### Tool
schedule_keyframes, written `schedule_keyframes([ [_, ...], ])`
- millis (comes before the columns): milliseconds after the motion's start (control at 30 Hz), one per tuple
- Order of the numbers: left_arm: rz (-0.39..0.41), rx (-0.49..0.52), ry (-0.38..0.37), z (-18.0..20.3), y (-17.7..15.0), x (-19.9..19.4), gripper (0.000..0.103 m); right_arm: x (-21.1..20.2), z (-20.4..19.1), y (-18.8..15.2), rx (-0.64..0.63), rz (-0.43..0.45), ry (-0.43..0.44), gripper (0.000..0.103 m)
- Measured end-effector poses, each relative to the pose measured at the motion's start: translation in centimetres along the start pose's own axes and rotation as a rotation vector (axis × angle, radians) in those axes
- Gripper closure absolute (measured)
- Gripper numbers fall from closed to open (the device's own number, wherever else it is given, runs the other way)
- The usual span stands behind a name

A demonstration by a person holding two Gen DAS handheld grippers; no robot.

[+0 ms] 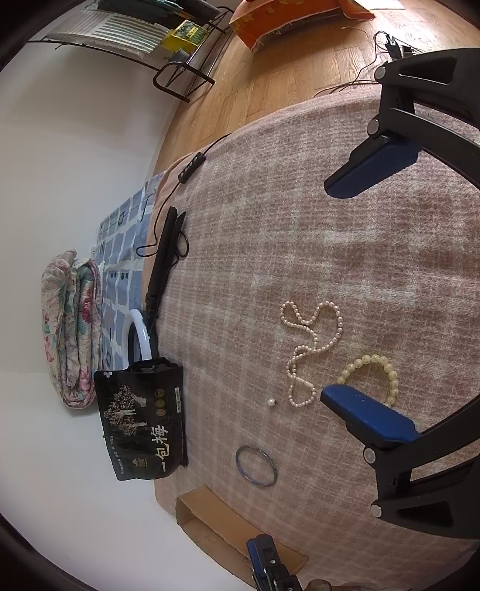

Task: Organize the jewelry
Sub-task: 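Move the left tool to the black bangle while the right tool approaches the pearl necklace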

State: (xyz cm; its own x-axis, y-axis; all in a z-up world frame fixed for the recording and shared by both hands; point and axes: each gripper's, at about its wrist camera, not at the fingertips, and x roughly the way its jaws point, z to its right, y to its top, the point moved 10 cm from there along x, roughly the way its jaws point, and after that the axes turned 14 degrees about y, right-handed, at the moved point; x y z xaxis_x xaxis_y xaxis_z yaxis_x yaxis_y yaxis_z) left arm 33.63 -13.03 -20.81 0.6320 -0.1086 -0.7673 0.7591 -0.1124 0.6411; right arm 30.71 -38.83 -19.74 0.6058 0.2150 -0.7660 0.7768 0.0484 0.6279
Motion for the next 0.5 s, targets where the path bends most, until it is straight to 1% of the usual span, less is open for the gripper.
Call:
schedule_keyframes([
  [33,-0.004,0.004,0.004,0.3,0.1,0.5,0.06,0.3,0.1,0.0,0.0,0.0,0.001,0.001],
  [67,-0.013,0.005,0.003,0.6,0.1,1.1,0.055,0.6,0.2,-0.1,0.002,-0.002,0.002,0.001],
  [100,-0.017,0.005,-0.001,1.0,0.3,1.7,0.042,0.9,0.3,-0.2,0.003,-0.004,0.005,0.001],
  [133,-0.01,0.005,0.0,1.3,0.5,2.0,0.034,1.2,0.3,-0.3,0.004,-0.005,0.011,0.001],
  [200,0.003,0.015,0.01,1.9,0.8,2.8,0.032,1.8,0.4,-0.3,0.005,-0.005,0.016,0.001],
  [367,-0.02,0.052,0.053,3.0,0.9,5.3,0.031,3.2,0.7,-0.2,-0.008,0.001,0.026,0.0],
  [500,-0.029,0.075,0.112,3.0,0.7,7.4,0.03,4.4,0.7,-0.2,-0.022,-0.015,0.045,0.0],
])
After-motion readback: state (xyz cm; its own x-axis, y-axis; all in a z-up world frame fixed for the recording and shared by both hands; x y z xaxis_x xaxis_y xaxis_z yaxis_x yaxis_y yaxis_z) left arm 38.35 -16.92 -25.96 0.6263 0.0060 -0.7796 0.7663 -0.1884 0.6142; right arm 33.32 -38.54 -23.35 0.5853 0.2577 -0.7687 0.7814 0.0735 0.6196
